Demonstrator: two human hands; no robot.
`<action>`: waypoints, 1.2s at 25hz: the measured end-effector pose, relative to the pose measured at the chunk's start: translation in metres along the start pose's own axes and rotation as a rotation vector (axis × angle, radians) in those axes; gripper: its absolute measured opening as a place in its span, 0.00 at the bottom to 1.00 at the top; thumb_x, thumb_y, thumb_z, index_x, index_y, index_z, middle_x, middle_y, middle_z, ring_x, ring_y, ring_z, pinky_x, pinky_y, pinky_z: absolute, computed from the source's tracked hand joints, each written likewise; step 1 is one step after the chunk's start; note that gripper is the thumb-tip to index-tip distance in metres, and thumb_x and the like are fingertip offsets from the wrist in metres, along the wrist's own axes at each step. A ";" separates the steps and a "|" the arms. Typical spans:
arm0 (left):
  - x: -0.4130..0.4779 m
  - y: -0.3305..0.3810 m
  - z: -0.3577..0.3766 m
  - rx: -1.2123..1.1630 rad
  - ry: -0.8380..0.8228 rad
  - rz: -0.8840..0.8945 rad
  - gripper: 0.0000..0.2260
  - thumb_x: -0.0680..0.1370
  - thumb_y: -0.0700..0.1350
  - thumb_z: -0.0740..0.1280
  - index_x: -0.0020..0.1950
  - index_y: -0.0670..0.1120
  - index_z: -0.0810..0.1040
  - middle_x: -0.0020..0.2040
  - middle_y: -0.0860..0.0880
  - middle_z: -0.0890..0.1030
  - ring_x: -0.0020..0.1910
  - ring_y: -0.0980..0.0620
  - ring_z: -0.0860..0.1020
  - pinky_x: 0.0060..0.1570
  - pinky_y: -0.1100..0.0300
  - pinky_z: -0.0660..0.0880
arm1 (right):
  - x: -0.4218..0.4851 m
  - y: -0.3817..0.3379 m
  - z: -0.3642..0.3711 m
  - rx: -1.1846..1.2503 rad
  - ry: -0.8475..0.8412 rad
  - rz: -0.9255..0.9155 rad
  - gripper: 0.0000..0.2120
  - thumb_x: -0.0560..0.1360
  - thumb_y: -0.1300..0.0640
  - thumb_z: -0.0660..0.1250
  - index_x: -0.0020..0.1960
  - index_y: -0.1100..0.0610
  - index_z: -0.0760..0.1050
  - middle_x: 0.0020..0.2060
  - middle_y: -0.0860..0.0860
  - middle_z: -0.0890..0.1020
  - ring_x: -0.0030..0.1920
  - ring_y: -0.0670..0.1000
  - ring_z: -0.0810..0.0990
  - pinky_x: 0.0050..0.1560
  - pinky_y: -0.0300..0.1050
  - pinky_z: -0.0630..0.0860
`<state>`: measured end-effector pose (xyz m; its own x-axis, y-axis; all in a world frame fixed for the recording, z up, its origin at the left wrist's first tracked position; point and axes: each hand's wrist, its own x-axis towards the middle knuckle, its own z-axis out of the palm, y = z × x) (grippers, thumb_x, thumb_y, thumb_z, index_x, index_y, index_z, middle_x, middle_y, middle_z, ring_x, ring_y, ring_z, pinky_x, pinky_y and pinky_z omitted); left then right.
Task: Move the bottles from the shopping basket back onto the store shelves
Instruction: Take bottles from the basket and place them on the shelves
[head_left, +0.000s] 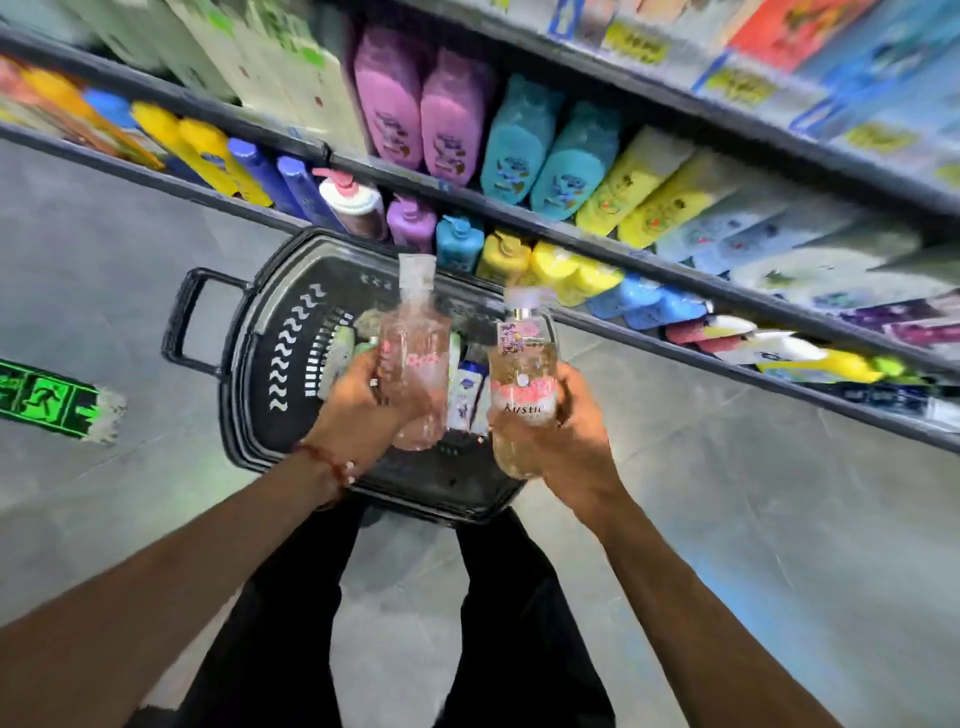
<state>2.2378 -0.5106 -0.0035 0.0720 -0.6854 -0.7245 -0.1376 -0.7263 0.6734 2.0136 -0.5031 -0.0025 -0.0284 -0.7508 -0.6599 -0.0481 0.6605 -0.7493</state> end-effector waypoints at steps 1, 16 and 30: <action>-0.022 0.019 0.006 -0.079 -0.027 0.022 0.33 0.63 0.42 0.83 0.65 0.42 0.75 0.50 0.45 0.84 0.48 0.48 0.82 0.56 0.50 0.78 | -0.017 -0.019 -0.010 0.006 -0.024 -0.031 0.35 0.66 0.65 0.82 0.69 0.58 0.71 0.50 0.49 0.86 0.45 0.46 0.85 0.45 0.42 0.81; -0.230 0.144 0.056 -0.361 -0.286 0.418 0.25 0.63 0.37 0.69 0.61 0.43 0.76 0.40 0.52 0.84 0.34 0.53 0.80 0.31 0.62 0.76 | -0.224 -0.155 -0.098 -0.036 0.119 -0.484 0.30 0.70 0.69 0.80 0.68 0.57 0.73 0.57 0.49 0.86 0.55 0.46 0.85 0.55 0.39 0.81; -0.381 0.187 0.128 -0.165 -0.369 0.657 0.33 0.57 0.44 0.84 0.59 0.53 0.75 0.50 0.55 0.85 0.47 0.62 0.84 0.44 0.66 0.80 | -0.388 -0.169 -0.180 0.059 0.313 -0.724 0.33 0.70 0.63 0.81 0.71 0.55 0.72 0.60 0.50 0.85 0.57 0.47 0.85 0.55 0.38 0.81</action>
<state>2.0579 -0.3785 0.3797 -0.3118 -0.9381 -0.1511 0.1125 -0.1943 0.9745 1.8530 -0.3256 0.3901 -0.2900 -0.9565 0.0326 -0.1094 -0.0007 -0.9940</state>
